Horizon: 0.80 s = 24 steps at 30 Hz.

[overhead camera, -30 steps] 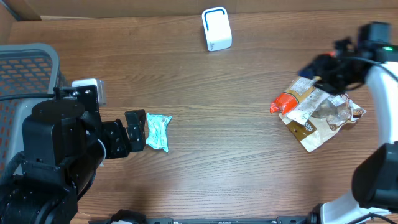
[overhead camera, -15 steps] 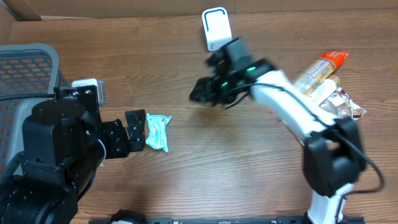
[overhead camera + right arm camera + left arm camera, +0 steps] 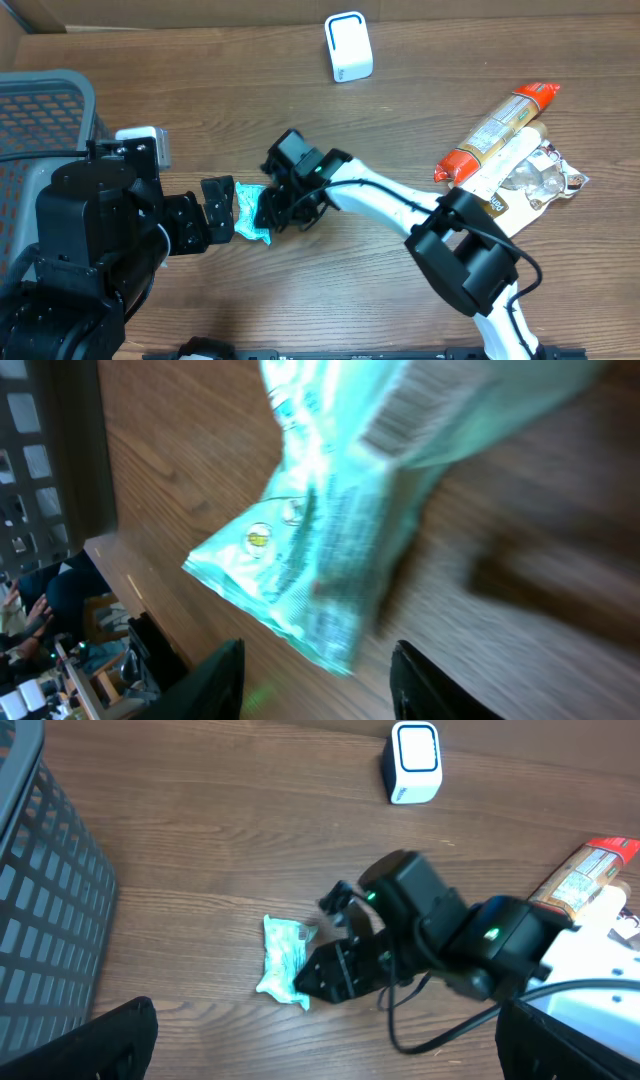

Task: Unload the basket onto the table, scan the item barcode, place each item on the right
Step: 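Reach the right gripper left and grasp the mint-green packet, then drag the green packet and regrip it by its corner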

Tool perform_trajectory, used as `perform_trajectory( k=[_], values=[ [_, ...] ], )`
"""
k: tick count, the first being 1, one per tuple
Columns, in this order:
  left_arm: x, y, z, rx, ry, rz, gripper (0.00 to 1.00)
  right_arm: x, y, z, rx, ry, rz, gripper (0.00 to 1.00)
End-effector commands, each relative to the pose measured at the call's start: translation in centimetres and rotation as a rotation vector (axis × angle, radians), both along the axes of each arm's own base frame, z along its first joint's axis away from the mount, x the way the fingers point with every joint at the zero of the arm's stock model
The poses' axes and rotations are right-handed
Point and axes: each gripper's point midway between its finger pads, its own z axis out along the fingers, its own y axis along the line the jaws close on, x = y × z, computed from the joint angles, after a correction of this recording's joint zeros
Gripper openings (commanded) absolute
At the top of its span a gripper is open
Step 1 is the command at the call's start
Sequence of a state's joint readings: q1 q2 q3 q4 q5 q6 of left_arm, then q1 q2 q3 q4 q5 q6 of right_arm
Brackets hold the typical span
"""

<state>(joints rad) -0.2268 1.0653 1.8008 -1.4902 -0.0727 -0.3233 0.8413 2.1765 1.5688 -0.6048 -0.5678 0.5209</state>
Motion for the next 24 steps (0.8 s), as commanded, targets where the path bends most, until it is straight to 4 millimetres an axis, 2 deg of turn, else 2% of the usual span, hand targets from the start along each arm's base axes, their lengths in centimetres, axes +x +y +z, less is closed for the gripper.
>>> perform_trajectory(
  k=[1, 7, 8, 11, 14, 17, 23, 24],
  values=[
    [0.1, 0.3, 0.4, -0.004, -0.012, 0.024, 1.0, -0.5, 0.5, -1.4, -0.04, -0.001, -0.016, 0.45],
    [0.1, 0.3, 0.4, -0.004, -0.012, 0.024, 1.0, -1.0, 0.3, -4.0, -0.095, 0.004, -0.013, 0.42],
    [0.1, 0.3, 0.4, -0.004, -0.012, 0.024, 1.0, -1.0, 0.2, -4.2, -0.101, 0.004, -0.014, 0.39],
    [0.1, 0.3, 0.4, -0.004, -0.012, 0.024, 1.0, -1.1, -0.1, -4.5, -0.114, 0.011, -0.015, 0.19],
    [0.1, 0.3, 0.4, -0.004, -0.012, 0.024, 1.0, -0.9, -0.9, -4.6, -0.124, 0.007, 0.01, 0.1],
    [0.1, 0.3, 0.4, -0.004, -0.012, 0.024, 1.0, -0.5, -2.8, -4.4, -0.152, -0.003, 0.061, 0.04],
    [0.1, 0.3, 0.4, -0.004, -0.012, 0.024, 1.0, 1.2, -9.2, -2.2, -0.193, -0.047, 0.258, 0.04],
    [0.1, 0.3, 0.4, -0.004, -0.012, 0.024, 1.0, 1.5, -10.6, -1.7, -0.19, -0.071, 0.319, 0.07]
  ],
)
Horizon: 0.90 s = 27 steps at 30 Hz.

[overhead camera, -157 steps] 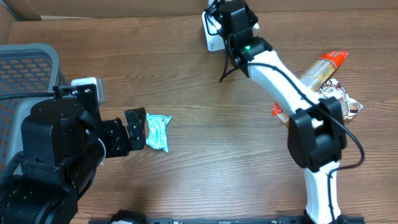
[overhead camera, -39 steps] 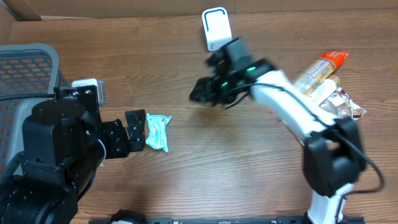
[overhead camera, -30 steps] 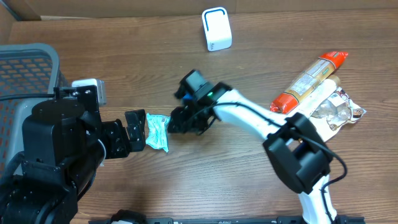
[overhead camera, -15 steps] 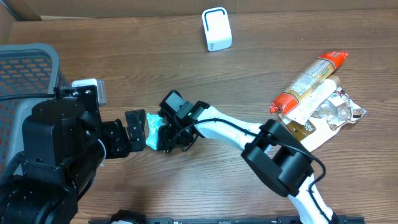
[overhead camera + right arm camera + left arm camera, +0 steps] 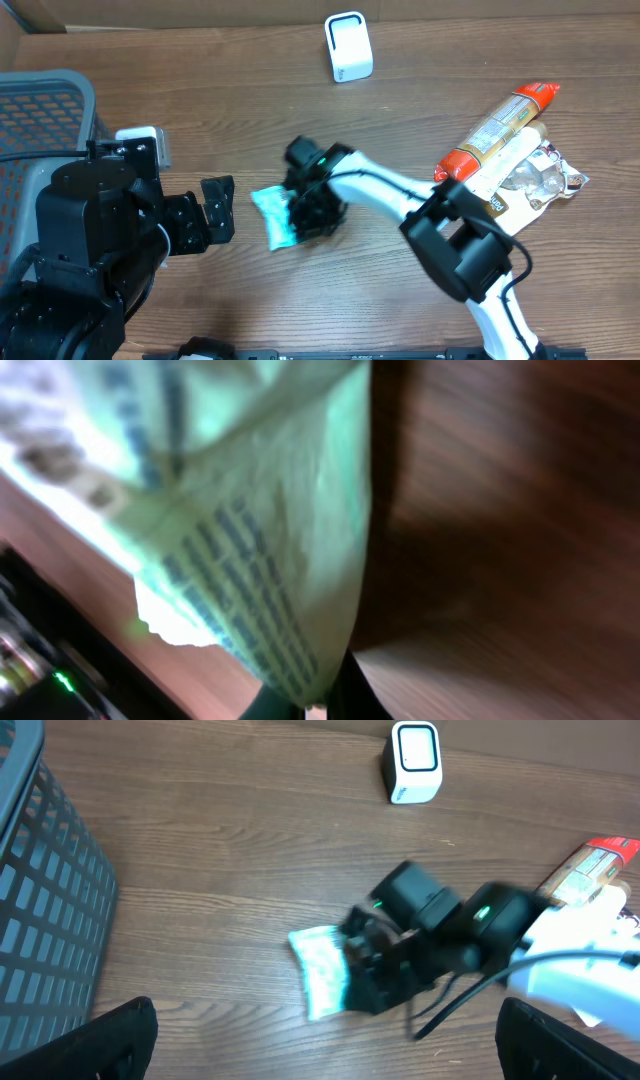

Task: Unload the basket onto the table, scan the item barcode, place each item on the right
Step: 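Drag the green packet and regrip it by its corner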

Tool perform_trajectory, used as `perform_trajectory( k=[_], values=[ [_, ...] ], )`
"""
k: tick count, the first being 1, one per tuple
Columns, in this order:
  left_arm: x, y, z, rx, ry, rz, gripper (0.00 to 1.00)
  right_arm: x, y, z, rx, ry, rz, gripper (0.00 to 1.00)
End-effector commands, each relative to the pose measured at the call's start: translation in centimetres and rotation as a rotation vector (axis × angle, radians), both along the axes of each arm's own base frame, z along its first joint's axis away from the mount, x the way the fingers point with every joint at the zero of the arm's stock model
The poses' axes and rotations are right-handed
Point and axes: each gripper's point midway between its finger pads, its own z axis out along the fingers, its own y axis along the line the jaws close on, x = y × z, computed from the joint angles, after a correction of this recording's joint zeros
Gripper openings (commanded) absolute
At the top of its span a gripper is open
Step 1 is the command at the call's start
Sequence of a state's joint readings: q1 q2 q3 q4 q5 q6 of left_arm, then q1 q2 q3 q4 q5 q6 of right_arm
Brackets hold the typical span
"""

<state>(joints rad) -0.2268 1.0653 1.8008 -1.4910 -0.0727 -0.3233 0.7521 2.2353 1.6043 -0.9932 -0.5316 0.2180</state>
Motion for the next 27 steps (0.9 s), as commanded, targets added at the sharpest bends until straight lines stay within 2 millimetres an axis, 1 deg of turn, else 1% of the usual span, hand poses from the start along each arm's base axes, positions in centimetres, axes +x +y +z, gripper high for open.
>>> perform_trajectory(
  k=[1, 2, 4, 6, 7, 9, 11, 13, 15, 17, 18, 19, 22, 23, 25, 27],
  values=[
    [0.1, 0.3, 0.4, -0.004, -0.013, 0.024, 1.0, 3.3, -3.7, 2.3, 0.065, -0.168, 0.234, 0.12],
    [0.1, 0.3, 0.4, -0.004, -0.013, 0.024, 1.0, 3.7, -5.1, 2.6, 0.051, -0.185, 0.281, 0.17],
    [0.1, 0.3, 0.4, -0.005, -0.013, 0.024, 1.0, 5.2, -8.6, 2.8, -0.034, -0.225, 0.338, 0.2],
    [0.1, 0.3, 0.4, -0.004, -0.013, 0.024, 0.99, 7.5, -12.1, 2.8, -0.161, -0.268, 0.32, 0.22],
    [0.1, 0.3, 0.4, -0.004, -0.013, 0.024, 1.0, 8.5, -13.1, 3.0, -0.187, -0.281, 0.295, 0.24],
    [0.1, 0.3, 0.4, -0.004, -0.013, 0.024, 1.0, 10.1, -14.0, 4.1, -0.153, -0.286, 0.227, 0.28],
    [0.1, 0.3, 0.4, -0.004, -0.013, 0.024, 1.0, 11.4, -13.9, 5.5, -0.073, -0.29, 0.169, 0.35],
    [0.1, 0.3, 0.4, -0.005, -0.013, 0.023, 1.0, 12.3, -13.1, 7.0, 0.022, -0.295, 0.127, 0.4],
    [0.1, 0.3, 0.4, -0.004, -0.013, 0.024, 1.0, 12.7, -12.0, 8.1, 0.105, -0.295, 0.103, 0.41],
    [0.1, 0.3, 0.4, -0.004, -0.013, 0.024, 1.0, 13.1, -11.6, 8.3, 0.107, -0.28, 0.03, 0.42],
    [0.1, 0.3, 0.4, -0.005, -0.013, 0.024, 1.0, 13.1, -11.4, 8.2, 0.099, -0.264, -0.003, 0.44],
    [0.1, 0.3, 0.4, -0.004, -0.013, 0.024, 1.0, 12.9, -11.3, 8.2, 0.094, -0.251, -0.02, 0.47],
    [0.1, 0.3, 0.4, -0.004, -0.013, 0.024, 1.0, 12.2, -10.6, 8.3, 0.11, -0.227, -0.015, 0.61],
    [0.1, 0.3, 0.4, -0.004, -0.013, 0.024, 1.0, 11.9, -10.3, 8.3, 0.12, -0.226, 0.0, 0.67],
    [0.1, 0.3, 0.4, -0.004, -0.013, 0.024, 1.0, 11.4, -9.8, 8.1, 0.136, -0.247, 0.075, 0.74],
    [0.1, 0.3, 0.4, -0.005, -0.013, 0.024, 1.0, 10.8, -9.3, 7.6, 0.151, -0.277, 0.163, 0.86]
  ],
)
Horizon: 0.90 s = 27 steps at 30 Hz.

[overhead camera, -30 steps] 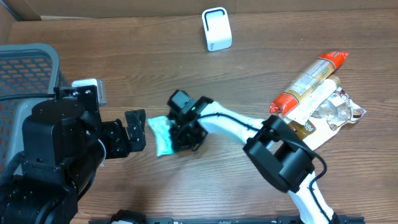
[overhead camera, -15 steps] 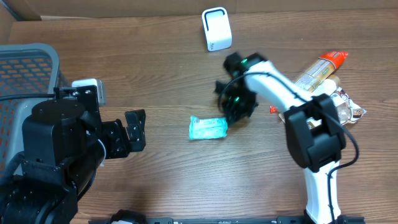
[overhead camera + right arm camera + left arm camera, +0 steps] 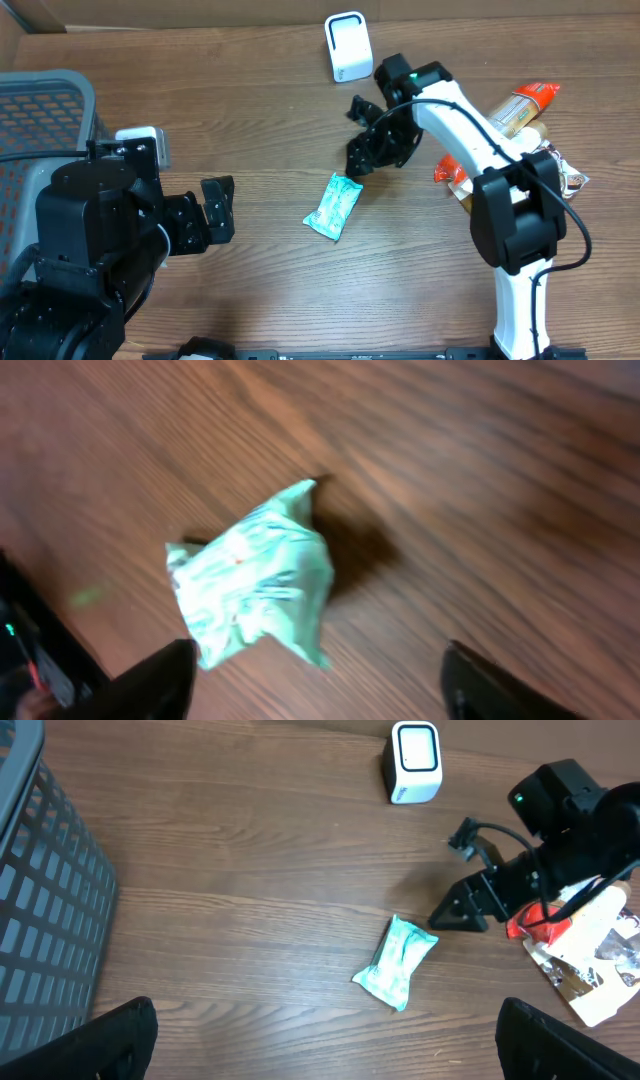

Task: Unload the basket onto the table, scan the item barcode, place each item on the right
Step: 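Drag the green packet and regrip it by its corner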

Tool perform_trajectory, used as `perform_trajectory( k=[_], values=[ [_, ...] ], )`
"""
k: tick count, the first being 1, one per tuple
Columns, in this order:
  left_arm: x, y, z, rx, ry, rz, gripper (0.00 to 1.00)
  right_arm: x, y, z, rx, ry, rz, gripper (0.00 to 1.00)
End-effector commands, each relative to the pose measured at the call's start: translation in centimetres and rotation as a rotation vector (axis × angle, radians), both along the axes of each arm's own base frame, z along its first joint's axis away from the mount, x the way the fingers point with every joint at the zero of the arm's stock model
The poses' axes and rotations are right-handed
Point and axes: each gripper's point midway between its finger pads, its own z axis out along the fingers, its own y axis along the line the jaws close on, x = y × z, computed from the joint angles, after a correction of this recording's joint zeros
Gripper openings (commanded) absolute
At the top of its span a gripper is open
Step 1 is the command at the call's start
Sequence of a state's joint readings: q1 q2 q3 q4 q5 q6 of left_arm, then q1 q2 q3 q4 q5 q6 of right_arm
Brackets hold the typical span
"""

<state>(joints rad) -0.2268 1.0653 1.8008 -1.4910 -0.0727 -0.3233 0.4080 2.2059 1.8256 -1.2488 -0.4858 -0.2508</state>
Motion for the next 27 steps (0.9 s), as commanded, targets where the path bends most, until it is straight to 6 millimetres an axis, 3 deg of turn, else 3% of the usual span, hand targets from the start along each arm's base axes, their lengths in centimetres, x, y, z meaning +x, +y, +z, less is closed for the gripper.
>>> perform_trajectory(
  k=[1, 5, 16, 21, 27],
  values=[
    [0.1, 0.3, 0.4, -0.004, -0.013, 0.024, 1.0, -0.8, 1.4, 1.2, 0.052, -0.082, 0.137, 0.9],
    [0.1, 0.3, 0.4, -0.004, -0.013, 0.023, 1.0, -1.3, 1.8, -0.6, 0.029, -0.144, 0.249, 0.97],
    [0.1, 0.3, 0.4, -0.004, -0.013, 0.024, 1.0, -3.9, 3.1, -2.8, 0.069, -0.102, 0.301, 0.94],
    [0.1, 0.3, 0.4, -0.005, -0.013, 0.024, 1.0, -4.7, 3.6, -4.5, 0.059, -0.09, 0.276, 0.8],
    [0.1, 0.3, 0.4, -0.004, -0.013, 0.024, 0.99, -4.2, 3.9, -6.3, 0.049, -0.069, 0.125, 0.45]
  ],
)
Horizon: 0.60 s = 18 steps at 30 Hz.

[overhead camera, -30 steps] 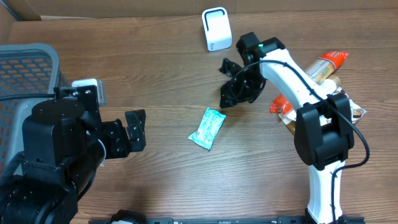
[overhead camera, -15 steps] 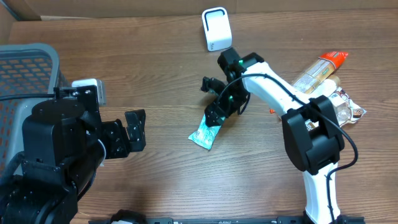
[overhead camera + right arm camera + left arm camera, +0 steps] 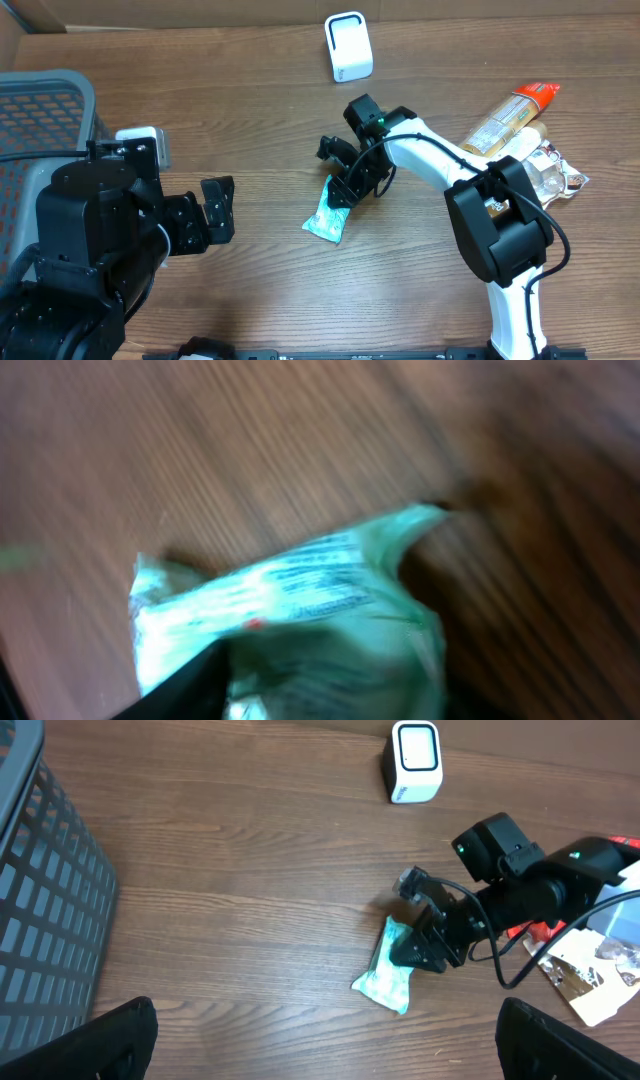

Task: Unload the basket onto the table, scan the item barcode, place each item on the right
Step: 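Drag the green packet and regrip it by its corner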

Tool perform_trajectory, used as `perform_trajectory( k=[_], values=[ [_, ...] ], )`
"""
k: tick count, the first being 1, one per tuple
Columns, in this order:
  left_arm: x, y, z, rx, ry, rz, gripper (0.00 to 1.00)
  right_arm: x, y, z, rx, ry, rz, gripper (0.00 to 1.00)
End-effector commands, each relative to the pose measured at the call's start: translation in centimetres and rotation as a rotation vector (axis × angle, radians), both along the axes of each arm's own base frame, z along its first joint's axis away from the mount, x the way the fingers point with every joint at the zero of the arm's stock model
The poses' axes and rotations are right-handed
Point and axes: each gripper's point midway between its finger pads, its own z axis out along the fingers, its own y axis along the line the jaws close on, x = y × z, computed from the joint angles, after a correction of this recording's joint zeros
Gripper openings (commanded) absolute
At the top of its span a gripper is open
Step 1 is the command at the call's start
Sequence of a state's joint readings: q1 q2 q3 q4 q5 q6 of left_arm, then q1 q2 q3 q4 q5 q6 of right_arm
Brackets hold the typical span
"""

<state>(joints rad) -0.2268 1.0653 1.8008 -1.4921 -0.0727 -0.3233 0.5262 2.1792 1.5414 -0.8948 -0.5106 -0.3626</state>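
A teal snack packet [image 3: 322, 222] lies flat on the wooden table, also seen in the left wrist view [image 3: 385, 982]. My right gripper [image 3: 343, 192] is down over its upper end, open. In the blurred right wrist view the packet [image 3: 300, 610] fills the space between the spread fingers [image 3: 185, 685]. The white scanner [image 3: 348, 46] stands at the back of the table, well clear of the packet. My left gripper [image 3: 215, 212] hovers open to the left of the packet, with nothing in it.
A dark mesh basket [image 3: 40, 110] stands at the far left. At the right lie a long orange-ended sausage pack [image 3: 500, 128] and a clear bag [image 3: 545, 175]. Bare table lies between the packet and the scanner.
My right gripper was open up by the scanner, away from the packet. Now it is down over the packet's upper end, still open. The packet has barely shifted.
My right gripper was at the packet close to the left gripper, then shut on it a little further right. After that the packet lay loose mid-table with the gripper open near the scanner. Now the gripper straddles the packet again.
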Motion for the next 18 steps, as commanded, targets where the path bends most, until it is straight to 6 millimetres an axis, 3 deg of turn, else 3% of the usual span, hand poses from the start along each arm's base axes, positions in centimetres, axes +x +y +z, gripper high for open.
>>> perform_trajectory(
  k=[1, 10, 15, 18],
  values=[
    [0.1, 0.3, 0.4, -0.005, -0.014, 0.024, 1.0, -0.6, -0.3, -0.8, -0.039, 0.064, -0.114, 0.39],
    [0.1, 0.3, 0.4, -0.005, -0.014, 0.023, 1.0, -0.8, 0.1, 0.1, 0.029, 0.143, -0.161, 0.17],
    [0.1, 0.3, 0.4, -0.004, -0.014, 0.024, 0.99, -0.7, 0.5, 2.9, 0.142, 0.24, -0.182, 0.04],
    [0.1, 0.3, 0.4, -0.005, -0.014, 0.024, 1.0, 0.3, 0.3, 5.7, 0.226, 0.289, -0.205, 0.04]
  ],
)
